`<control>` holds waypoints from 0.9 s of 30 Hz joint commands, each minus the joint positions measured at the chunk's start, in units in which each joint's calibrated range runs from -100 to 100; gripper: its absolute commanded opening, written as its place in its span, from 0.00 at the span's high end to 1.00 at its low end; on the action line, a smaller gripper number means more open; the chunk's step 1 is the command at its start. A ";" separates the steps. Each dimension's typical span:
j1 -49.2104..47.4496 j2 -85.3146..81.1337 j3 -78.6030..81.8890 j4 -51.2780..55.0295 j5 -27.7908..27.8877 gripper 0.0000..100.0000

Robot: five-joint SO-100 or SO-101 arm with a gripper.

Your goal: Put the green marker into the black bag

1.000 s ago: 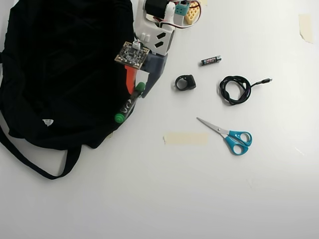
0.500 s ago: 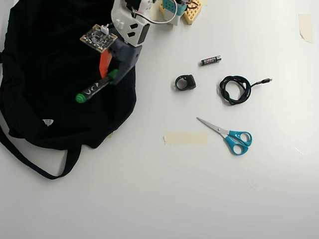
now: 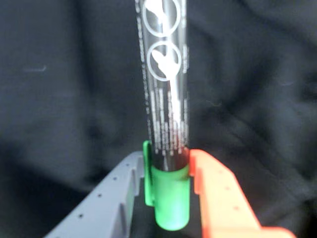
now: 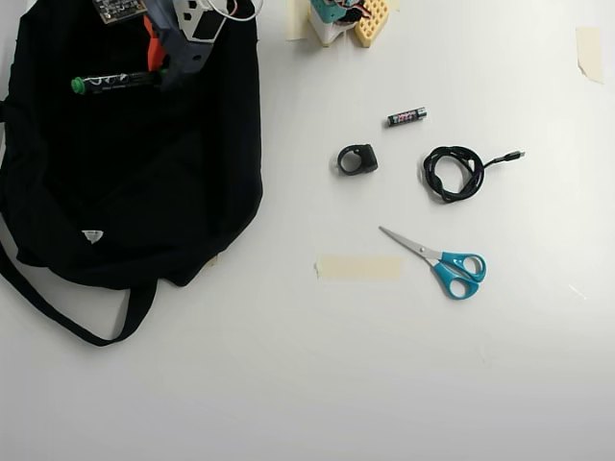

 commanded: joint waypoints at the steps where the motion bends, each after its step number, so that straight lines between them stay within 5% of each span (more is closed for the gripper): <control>1: 3.01 -0.86 3.19 -4.69 0.00 0.98; 6: 2.79 1.79 2.47 -4.69 0.00 0.78; 16: -2.67 1.13 2.38 -5.20 -0.47 0.76; 18: -4.84 1.05 2.29 -5.12 -0.52 0.68; 22: -8.43 -5.93 -0.22 -0.12 -0.57 0.76; 25: -15.24 -16.80 0.67 1.17 -0.57 0.99; 27: -20.32 -21.94 0.67 4.70 -0.57 0.98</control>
